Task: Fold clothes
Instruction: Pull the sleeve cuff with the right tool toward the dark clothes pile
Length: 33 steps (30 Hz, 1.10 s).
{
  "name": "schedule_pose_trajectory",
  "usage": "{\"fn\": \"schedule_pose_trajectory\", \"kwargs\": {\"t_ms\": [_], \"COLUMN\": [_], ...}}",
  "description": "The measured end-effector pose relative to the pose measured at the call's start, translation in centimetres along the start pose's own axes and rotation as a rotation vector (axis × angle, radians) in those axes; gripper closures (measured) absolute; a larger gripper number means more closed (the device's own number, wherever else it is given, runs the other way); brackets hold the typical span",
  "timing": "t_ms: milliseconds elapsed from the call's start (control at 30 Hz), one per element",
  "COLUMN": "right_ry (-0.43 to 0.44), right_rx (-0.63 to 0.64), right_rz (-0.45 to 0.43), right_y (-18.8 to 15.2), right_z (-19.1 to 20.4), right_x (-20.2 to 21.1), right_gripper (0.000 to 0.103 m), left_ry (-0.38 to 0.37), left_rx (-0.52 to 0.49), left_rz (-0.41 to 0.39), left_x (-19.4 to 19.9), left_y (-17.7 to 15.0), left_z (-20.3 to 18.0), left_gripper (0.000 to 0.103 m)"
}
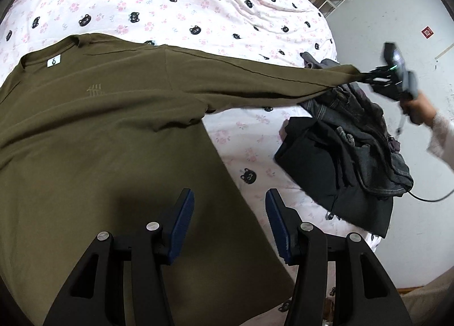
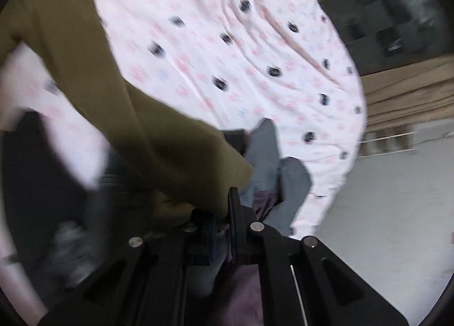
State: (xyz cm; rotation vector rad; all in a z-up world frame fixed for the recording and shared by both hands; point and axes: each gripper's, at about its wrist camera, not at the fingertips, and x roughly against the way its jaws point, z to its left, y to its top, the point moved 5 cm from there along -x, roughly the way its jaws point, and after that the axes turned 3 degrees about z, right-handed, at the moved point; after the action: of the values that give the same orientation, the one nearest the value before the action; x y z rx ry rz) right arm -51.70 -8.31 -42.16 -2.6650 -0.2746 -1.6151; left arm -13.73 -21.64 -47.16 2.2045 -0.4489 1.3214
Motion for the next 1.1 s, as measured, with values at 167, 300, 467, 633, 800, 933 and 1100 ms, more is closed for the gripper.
{"fn": "schedule_pose_trajectory", "kwargs": {"t_ms": [167, 300, 467, 633, 800, 933, 1100], "right_ry": [0.410, 0.728, 0.596, 0.348, 0.425, 0.538, 0.589], "right_rx": [0.059, 0.090, -0.119, -0.274, -0.516, -0.784, -1.023], "right_rz": [0.082, 0.167, 0.289, 0.251, 0.084, 0.002, -0.089], "right_y": [-0.6, -2.7, -3.5, -4.9, -6.9, -10.3, -12.8], "right_z": [-1.6, -1.3, -5.2, -5.9, -2.1, 3.3, 10.3], "right_x": [9.1, 13.6, 5.9, 1.1, 3.7, 5.2, 5.6], "right_gripper": [0.097, 0.100, 0.103, 0.093, 0.024, 0.024, 0.024], "left_ry": [-0.036, -0.067, -0.081, -0.059, -0.067, -0.080, -0.095], "left_rx": [0.042, 0.095, 0.124, 0.091, 0.073, 0.045, 0.001], "left_rz": [0.007, 0.005, 0.009, 0.011, 0.016, 0.015, 0.023], "left_x": [-0.7, -1.2, -1.2, -1.0, -1.6, -2.3, -3.1], "left_y": [0.5, 0.7, 0.8, 0.6, 1.0, 2.1, 3.1], "left_z": [-0.4, -0.4, -0.4, 0.3, 0.1, -1.1, -3.1], "left_gripper": [0.056, 0.056, 0.056, 0.056, 0.056, 0.056, 0.056]}}
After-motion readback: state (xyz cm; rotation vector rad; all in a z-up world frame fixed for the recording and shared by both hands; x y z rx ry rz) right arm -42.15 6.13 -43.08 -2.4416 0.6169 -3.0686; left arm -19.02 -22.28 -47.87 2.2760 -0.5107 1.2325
